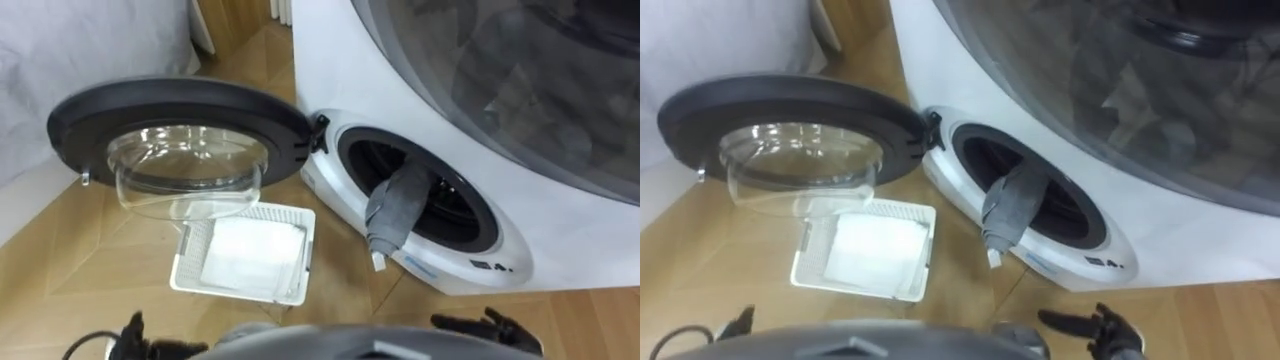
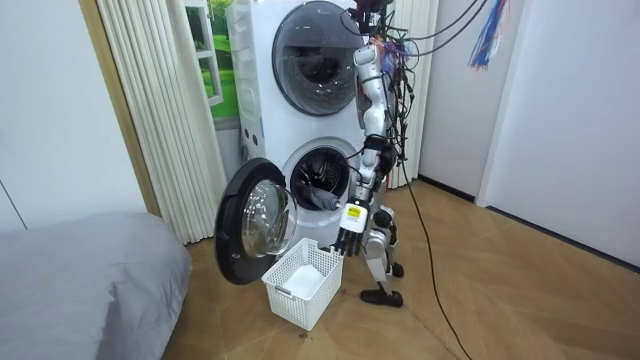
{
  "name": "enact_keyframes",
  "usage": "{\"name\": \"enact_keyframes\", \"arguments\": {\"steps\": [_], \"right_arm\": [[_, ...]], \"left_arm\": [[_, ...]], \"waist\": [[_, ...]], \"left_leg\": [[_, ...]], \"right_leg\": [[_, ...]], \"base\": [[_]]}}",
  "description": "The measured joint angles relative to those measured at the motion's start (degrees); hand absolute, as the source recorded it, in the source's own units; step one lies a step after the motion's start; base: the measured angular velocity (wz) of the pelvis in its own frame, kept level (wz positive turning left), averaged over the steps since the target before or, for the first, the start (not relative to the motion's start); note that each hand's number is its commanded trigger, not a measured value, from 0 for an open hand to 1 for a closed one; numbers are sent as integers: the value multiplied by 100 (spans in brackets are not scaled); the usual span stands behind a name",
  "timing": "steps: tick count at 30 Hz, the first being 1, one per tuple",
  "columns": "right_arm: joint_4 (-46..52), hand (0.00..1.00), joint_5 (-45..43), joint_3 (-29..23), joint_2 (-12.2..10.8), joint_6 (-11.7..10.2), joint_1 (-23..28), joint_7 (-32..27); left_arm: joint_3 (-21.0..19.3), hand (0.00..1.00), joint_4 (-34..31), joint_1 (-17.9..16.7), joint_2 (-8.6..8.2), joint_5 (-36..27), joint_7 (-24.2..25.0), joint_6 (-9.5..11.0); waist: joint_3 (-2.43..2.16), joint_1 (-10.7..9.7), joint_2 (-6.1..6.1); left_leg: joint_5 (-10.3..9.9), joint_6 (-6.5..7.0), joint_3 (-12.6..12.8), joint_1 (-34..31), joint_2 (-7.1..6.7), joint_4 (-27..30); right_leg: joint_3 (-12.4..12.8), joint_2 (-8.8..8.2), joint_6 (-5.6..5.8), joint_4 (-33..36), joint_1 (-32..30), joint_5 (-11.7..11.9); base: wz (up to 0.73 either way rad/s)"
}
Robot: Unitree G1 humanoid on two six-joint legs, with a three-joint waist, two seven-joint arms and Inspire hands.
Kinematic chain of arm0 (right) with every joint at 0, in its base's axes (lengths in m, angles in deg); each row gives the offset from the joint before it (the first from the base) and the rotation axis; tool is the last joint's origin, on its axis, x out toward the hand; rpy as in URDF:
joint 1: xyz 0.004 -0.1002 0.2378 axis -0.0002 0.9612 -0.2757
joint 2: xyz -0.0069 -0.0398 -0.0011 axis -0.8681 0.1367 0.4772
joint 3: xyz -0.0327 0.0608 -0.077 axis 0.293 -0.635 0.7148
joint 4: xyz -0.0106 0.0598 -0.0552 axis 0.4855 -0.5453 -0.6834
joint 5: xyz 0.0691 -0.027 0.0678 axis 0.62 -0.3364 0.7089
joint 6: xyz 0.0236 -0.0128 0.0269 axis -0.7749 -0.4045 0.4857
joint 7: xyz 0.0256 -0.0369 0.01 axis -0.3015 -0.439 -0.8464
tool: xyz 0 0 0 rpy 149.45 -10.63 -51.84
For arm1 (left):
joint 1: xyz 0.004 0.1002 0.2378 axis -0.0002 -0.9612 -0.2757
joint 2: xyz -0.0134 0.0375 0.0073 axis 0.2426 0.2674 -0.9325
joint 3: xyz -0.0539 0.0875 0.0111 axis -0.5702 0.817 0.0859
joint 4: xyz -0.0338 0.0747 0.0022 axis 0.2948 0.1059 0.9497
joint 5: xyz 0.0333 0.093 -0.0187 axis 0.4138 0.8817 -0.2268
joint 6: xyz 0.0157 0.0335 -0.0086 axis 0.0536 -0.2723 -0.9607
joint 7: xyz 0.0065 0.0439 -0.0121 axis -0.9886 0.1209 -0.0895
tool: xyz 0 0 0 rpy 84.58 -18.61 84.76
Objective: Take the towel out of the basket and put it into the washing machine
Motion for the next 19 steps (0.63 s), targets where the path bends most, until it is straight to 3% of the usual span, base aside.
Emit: {"name": "enact_keyframes", "arguments": {"steps": [2, 8, 19], "right_arm": [[-12, 0, 0, -149, -3, 138, 34, 54], [-181, 0, 0, -276, -9, 297, 28, 167], [-189, 0, -266, -390, -9, 452, -20, 261]], "left_arm": [[-111, 0, 4, -120, -86, 52, 21, -249], [-374, 0, 50, -160, -216, 169, 165, -665], [-365, 0, 35, 106, -254, 343, 423, -1178]], "waist": [[4, -2, 13], [3, 2, 1], [4, -16, 3]], "left_leg": [[-12, -18, -2, 58, 5, -39], [-15, -21, -8, 275, 12, -118], [-24, -47, -13, 312, 45, -104]], "right_leg": [[-1, 7, 0, 0, 46, 0], [-12, 19, 0, 6, 245, 0], [39, 69, -10, -5, 285, 7]], "base": [[0], [0], [0]]}}
